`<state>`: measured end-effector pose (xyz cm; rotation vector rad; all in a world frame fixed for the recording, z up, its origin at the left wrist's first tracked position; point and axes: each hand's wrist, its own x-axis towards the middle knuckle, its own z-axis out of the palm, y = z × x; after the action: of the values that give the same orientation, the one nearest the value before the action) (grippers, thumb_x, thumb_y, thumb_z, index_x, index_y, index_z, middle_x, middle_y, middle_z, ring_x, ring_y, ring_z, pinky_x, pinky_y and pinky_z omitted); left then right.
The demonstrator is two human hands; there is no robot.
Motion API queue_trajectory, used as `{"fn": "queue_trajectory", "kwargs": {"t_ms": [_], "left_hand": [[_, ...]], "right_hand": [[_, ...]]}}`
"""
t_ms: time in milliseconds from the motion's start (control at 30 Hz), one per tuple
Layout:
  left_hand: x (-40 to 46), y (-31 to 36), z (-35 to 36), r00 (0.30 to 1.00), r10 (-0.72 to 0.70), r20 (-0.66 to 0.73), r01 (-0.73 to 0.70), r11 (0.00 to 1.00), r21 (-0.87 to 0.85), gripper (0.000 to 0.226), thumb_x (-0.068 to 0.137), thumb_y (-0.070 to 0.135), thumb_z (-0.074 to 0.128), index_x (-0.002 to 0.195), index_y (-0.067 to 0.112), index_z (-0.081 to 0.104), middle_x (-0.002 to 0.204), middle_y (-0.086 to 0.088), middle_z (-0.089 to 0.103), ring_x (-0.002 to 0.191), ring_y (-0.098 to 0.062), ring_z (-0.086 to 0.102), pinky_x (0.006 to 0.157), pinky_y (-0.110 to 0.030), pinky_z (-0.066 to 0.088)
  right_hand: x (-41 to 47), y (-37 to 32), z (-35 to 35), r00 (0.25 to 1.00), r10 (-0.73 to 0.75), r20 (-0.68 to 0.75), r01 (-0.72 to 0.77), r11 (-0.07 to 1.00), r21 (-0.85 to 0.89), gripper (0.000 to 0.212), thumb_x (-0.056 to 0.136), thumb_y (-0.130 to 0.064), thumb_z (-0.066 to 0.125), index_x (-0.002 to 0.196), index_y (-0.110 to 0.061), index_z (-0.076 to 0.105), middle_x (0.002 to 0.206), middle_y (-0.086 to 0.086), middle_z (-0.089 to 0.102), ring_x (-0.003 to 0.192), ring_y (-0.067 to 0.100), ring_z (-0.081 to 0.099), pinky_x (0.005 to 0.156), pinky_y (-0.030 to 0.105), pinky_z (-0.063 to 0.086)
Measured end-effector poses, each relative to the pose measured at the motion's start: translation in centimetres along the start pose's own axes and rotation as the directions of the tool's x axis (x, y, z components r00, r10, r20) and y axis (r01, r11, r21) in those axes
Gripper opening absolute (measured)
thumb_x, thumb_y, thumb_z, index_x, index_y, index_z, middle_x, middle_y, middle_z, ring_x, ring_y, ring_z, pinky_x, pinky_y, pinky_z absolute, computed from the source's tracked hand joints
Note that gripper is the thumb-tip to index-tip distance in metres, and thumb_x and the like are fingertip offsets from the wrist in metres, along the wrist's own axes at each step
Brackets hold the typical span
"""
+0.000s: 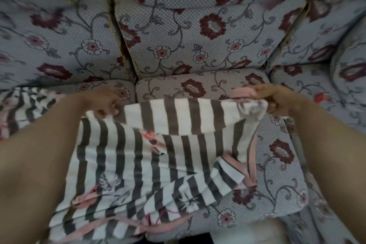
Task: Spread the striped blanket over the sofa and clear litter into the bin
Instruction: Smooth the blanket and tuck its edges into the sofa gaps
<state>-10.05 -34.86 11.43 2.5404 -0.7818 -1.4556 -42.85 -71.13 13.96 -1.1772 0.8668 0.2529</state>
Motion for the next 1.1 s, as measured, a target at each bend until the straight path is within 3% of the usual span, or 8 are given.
{"fn": "queue_trajectory", "kwargs": {"t_ms": [67, 267, 500, 600, 800, 900, 1000, 1100], "left_hand": [[-1.2, -0.4, -2.8, 0.994, -0.074, 0.076, 0.071, 0.996, 0.049, 0.007, 0.086, 0.004, 0.060, 0.092, 0.003, 0.063, 0.078, -0.016, 0.059, 0.062, -0.023, 0.052, 0.055, -0.028, 0.049], [4.4, 2.4, -5.4, 0.840, 0.083, -0.536, 0.093, 0.951, 0.294, 0.038, 0.086, 0.025, 0.063, 0.122, 0.013, 0.062, 0.132, -0.016, 0.056, 0.119, -0.037, 0.051, 0.097, -0.043, 0.045], [16.6, 5.6, 1.2, 0.689, 0.027, -0.724, 0.107, 0.985, 0.139, 0.024, 0.091, 0.025, 0.054, 0.110, 0.013, 0.062, 0.109, -0.021, 0.063, 0.100, -0.042, 0.060, 0.074, -0.045, 0.050], [21.6, 5.9, 3.6, 0.655, 0.006, -0.755, 0.038, 0.998, 0.041, 0.024, 0.093, 0.023, 0.052, 0.112, 0.011, 0.061, 0.110, -0.022, 0.064, 0.103, -0.043, 0.059, 0.081, -0.047, 0.050], [28.1, 7.2, 6.0, 0.629, 0.064, -0.775, -0.091, 0.996, 0.008, 0.023, 0.095, 0.016, 0.044, 0.114, 0.005, 0.053, 0.111, -0.026, 0.062, 0.106, -0.044, 0.056, 0.084, -0.045, 0.045], [30.1, 6.9, 7.7, 0.707, 0.091, -0.701, -0.179, 0.982, -0.053, 0.025, 0.093, 0.015, 0.046, 0.117, 0.010, 0.048, 0.110, -0.025, 0.063, 0.104, -0.044, 0.058, 0.085, -0.044, 0.046], [31.4, 6.9, 10.1, 0.810, 0.168, -0.563, -0.215, 0.977, -0.018, 0.060, 0.092, 0.028, 0.051, 0.144, 0.020, 0.022, 0.139, -0.018, 0.047, 0.128, -0.038, 0.045, 0.105, -0.045, 0.035], [32.6, 7.6, 10.9, 0.864, 0.182, -0.469, -0.115, 0.979, 0.168, 0.070, 0.094, 0.042, 0.041, 0.149, 0.035, -0.002, 0.158, -0.007, 0.020, 0.146, -0.031, 0.014, 0.117, -0.049, 0.012]], "right_hand": [[-0.9, -1.7, -0.7, 0.994, -0.053, -0.101, 0.059, 0.996, 0.066, 0.014, 0.085, -0.011, 0.049, 0.090, -0.002, 0.059, 0.042, -0.003, 0.046, 0.025, 0.002, 0.025, 0.029, 0.009, 0.015], [6.1, -2.9, -0.2, 0.692, -0.123, -0.711, 0.083, 0.992, -0.091, 0.029, 0.092, -0.012, 0.058, 0.065, -0.012, 0.046, 0.047, 0.009, 0.042, 0.027, 0.011, 0.034, 0.033, 0.015, 0.027], [17.6, 0.7, -0.8, 0.597, -0.089, -0.797, 0.325, 0.936, 0.139, 0.014, 0.090, 0.006, 0.054, 0.082, -0.003, 0.048, 0.092, 0.021, 0.053, 0.076, 0.032, 0.062, 0.066, 0.041, 0.060], [21.9, 2.7, -2.5, 0.563, -0.175, -0.808, 0.326, 0.945, 0.023, 0.010, 0.092, 0.002, 0.049, 0.099, -0.005, 0.048, 0.100, 0.018, 0.050, 0.086, 0.027, 0.055, 0.081, 0.036, 0.054], [27.8, 4.9, -4.7, 0.387, -0.412, -0.825, 0.272, 0.906, -0.325, 0.019, 0.089, -0.003, 0.043, 0.071, -0.008, 0.044, 0.073, 0.013, 0.037, 0.072, 0.017, 0.033, 0.059, 0.023, 0.029], [29.7, 6.4, -5.6, 0.455, -0.447, -0.770, 0.277, 0.893, -0.354, 0.008, 0.093, -0.014, 0.047, 0.086, -0.015, 0.053, 0.088, 0.007, 0.051, 0.080, 0.017, 0.047, 0.073, 0.028, 0.042], [31.4, 7.8, -6.2, 0.590, -0.499, -0.635, 0.317, 0.866, -0.386, 0.035, 0.087, 0.009, 0.046, 0.087, -0.026, 0.042, 0.084, -0.003, 0.044, 0.075, 0.009, 0.044, 0.075, 0.024, 0.041], [32.2, 8.2, -6.8, 0.662, -0.529, -0.530, 0.074, 0.751, -0.657, 0.033, 0.084, 0.012, 0.050, 0.108, -0.010, 0.056, 0.103, 0.011, 0.050, 0.097, 0.023, 0.049, 0.086, 0.035, 0.039]]}}
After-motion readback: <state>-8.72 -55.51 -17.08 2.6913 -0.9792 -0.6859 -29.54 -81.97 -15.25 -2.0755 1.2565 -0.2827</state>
